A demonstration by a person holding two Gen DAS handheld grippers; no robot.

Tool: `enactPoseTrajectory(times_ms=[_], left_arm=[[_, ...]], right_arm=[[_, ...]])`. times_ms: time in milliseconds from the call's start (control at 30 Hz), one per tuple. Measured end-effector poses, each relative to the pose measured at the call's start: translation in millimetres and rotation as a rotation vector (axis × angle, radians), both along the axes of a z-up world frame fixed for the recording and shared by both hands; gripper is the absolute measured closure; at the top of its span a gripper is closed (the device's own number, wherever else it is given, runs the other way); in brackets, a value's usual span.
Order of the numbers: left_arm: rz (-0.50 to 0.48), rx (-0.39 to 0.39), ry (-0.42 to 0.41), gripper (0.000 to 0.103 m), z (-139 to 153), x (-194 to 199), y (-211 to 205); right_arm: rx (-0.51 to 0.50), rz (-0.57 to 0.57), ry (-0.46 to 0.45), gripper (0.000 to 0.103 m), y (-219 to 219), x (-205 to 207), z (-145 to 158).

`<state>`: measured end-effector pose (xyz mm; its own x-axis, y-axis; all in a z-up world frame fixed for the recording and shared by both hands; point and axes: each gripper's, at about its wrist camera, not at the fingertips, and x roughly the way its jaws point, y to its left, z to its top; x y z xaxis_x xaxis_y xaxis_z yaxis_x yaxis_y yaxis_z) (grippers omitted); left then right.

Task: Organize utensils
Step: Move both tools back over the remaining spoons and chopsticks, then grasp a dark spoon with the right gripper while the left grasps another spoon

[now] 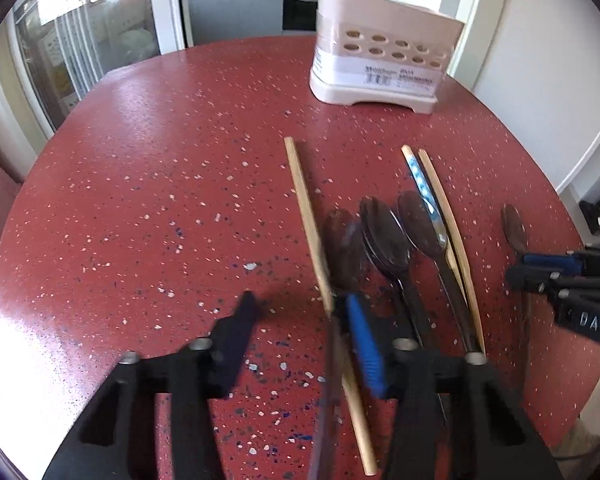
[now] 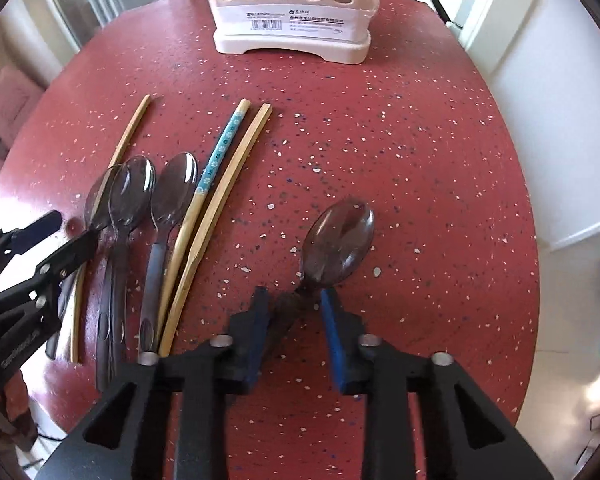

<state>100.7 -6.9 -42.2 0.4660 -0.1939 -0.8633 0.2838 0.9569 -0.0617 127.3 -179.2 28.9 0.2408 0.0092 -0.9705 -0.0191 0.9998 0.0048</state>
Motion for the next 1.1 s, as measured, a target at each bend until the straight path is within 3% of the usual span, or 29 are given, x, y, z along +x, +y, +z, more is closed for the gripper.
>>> enactPoseTrajectory(times_ms=[33, 167, 333, 633, 833, 1100], left_arm=[[-0.003, 0.001, -0.002, 0.033, 0.6, -0.3, -0.8], [-0.015, -0.009, 0.001, 0.061, 1.7, -1.1, -1.0], [0.0, -0.063, -0.031, 0.07, 8.3, -6.1, 5.7], [0.037, -0.119, -0.073, 0.07, 20.6, -5.6, 14.8], [0.073, -0.201, -0.12, 0.07, 37.3, -2.8, 23.5], [0.104, -0.273, -0.196, 0.07, 67.6, 3.2, 29.0]], right_arm=[[0.002, 0.004, 0.002, 0.085, -1.9, 0.6, 1.2], [0.024, 0.034, -0.021, 0.091, -7.2, -2.0, 3.4], [0.104, 0.043, -0.067, 0.091, -22.2, -9.8, 3.4], [0.254, 0.025, -0.121, 0.091, -62.2, -20.2, 11.7], [0.311, 0.034, -0.18, 0.091, -72.4, -27.5, 26.5], [0.362, 0.051, -0.271, 0.091, -56.7, -20.2, 48.1]])
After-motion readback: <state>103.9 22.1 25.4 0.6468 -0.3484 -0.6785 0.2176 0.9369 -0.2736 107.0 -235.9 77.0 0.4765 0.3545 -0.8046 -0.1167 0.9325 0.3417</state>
